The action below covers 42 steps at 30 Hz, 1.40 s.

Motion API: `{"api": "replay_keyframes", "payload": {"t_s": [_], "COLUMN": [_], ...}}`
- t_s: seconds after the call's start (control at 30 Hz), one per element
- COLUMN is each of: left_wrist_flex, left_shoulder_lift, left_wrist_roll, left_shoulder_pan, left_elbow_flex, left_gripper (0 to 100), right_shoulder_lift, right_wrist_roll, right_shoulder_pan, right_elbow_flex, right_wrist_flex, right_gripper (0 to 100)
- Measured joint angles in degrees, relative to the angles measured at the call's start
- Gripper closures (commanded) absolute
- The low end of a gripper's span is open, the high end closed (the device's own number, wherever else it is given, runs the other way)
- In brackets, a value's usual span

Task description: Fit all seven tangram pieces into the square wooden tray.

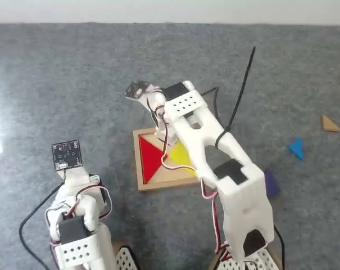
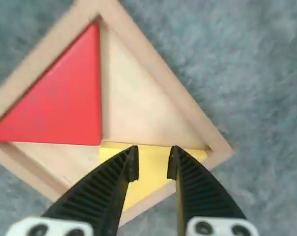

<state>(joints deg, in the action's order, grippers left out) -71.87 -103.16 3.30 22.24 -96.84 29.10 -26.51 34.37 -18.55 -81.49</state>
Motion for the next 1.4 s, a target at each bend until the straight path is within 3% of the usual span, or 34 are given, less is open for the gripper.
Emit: {"api": "replay_keyframes", "payload": {"t_s": [0.23,0.47,1.0,1.2,1.4], "left_wrist_flex": [0.0,0.0,0.0,0.0,0.0], "left_shoulder_lift": [0.0,0.0,0.0,0.0,0.0], "left_wrist_roll": [0.0,0.0,0.0,0.0,0.0], "left_shoulder_pan": [0.0,0.0,0.0,0.0,0.0], "left_elbow_flex": [0.0,0.0,0.0,0.0,0.0], "left_gripper": [99,99,99,99,99], "right_shoulder_lift": [-11.96,-19.25,-6.95,-6.59,-3.25], "right_wrist_roll": [5.19,7.74,40.88,47.56,51.96], "right_shoulder_pan": [3.43,2.46,2.99,7.3,7.65], "right_elbow_flex": [12.4,31.47,17.23,13.54,13.36], "right_wrist_flex": [2.29,16.18,14.86,6.24,4.57], "right_gripper": [76.8,59.2,63.4,63.4,63.4]}}
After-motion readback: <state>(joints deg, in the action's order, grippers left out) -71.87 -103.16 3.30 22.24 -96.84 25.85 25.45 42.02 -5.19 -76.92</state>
